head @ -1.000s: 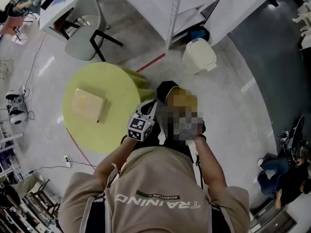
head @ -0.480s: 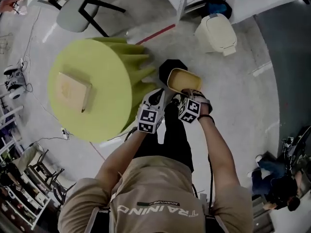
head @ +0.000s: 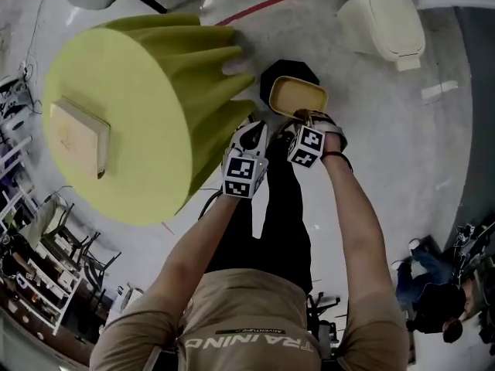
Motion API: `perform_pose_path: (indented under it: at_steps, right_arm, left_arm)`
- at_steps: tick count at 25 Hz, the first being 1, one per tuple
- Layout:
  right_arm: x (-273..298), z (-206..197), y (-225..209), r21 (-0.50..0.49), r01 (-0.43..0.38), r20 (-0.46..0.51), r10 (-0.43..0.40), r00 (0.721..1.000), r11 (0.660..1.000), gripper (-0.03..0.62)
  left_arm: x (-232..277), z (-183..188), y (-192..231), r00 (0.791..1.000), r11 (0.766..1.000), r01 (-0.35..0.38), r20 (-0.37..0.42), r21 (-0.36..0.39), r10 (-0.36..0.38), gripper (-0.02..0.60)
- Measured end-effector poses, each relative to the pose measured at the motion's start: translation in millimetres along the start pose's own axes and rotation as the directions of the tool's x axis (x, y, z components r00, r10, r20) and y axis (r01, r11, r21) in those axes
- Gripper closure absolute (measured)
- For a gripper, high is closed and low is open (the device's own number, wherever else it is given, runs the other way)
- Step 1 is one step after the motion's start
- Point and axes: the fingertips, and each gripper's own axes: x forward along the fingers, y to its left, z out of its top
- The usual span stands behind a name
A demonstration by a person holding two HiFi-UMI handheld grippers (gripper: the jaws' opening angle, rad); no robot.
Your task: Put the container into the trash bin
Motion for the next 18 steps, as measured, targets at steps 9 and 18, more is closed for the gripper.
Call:
perform_pose_path:
  at_steps: [9, 18]
  right_arm:
    - [84, -31, -9, 0.01, -0.041, -0.044, 0.042, 0.998, 0.999, 0.583]
    - [150, -36, -11, -0.029, -0.124, -0.068, 0.122, 0.99, 0.992, 0.582]
  left_arm:
    - [77, -47, 32, 0.998, 0.999, -0.023, -0.052, -0.028, 0.022, 0.58]
    - [115, -60, 39, 0.997, 0.998, -0.001, -0.081, -0.063, -0.004, 0.58]
